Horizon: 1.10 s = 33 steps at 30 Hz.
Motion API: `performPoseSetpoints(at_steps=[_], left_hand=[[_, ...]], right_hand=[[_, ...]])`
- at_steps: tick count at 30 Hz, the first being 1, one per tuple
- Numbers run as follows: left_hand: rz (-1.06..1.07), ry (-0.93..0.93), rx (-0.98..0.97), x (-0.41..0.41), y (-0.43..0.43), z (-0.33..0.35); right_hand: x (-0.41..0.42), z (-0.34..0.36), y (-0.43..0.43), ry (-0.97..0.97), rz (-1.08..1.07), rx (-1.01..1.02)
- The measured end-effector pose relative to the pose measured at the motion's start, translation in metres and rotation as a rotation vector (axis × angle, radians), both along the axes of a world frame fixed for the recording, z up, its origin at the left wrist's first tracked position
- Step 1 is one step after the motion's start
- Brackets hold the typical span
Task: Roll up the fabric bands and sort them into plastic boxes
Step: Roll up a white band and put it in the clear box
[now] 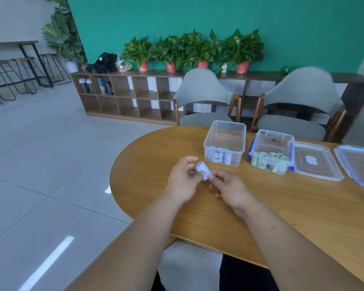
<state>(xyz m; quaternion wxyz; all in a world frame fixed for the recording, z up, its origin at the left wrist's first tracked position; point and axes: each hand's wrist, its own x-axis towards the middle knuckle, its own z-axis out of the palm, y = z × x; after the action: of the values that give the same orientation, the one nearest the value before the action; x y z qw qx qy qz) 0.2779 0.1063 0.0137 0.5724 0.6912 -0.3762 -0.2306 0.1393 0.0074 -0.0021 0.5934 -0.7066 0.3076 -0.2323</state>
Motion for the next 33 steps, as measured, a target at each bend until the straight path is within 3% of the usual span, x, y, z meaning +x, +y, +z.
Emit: performPoseSetpoints(at_steps=[4,9,12,16,25,33], left_hand=[[-0.029,-0.019,-0.035,-0.021,0.002,0.008],[-0.091,-0.072,-0.038,-0.046,-0.001,0.019],[-0.119,-0.045,-0.05,-0.057,-0.004,0.024],[-0.164,0.022,-0.056,-0.068,-0.013,0.033],[-0.254,0.095,-0.047,-0.079,-0.042,0.051],[-0.305,0.192,-0.064,-0.075,-0.078,0.061]], right_hand=[[-0.026,0.012,0.004,0.028,-0.03,-0.027],[-0.055,0.029,0.001,0.071,-0.157,-0.332],[-0.067,0.045,0.005,-0.006,-0.172,-0.42],[-0.077,0.061,0.0,0.06,-0.149,-0.507],[-0.093,0.092,-0.026,0.123,-0.263,-0.565],[-0.095,0.113,-0.062,0.122,-0.178,-0.471]])
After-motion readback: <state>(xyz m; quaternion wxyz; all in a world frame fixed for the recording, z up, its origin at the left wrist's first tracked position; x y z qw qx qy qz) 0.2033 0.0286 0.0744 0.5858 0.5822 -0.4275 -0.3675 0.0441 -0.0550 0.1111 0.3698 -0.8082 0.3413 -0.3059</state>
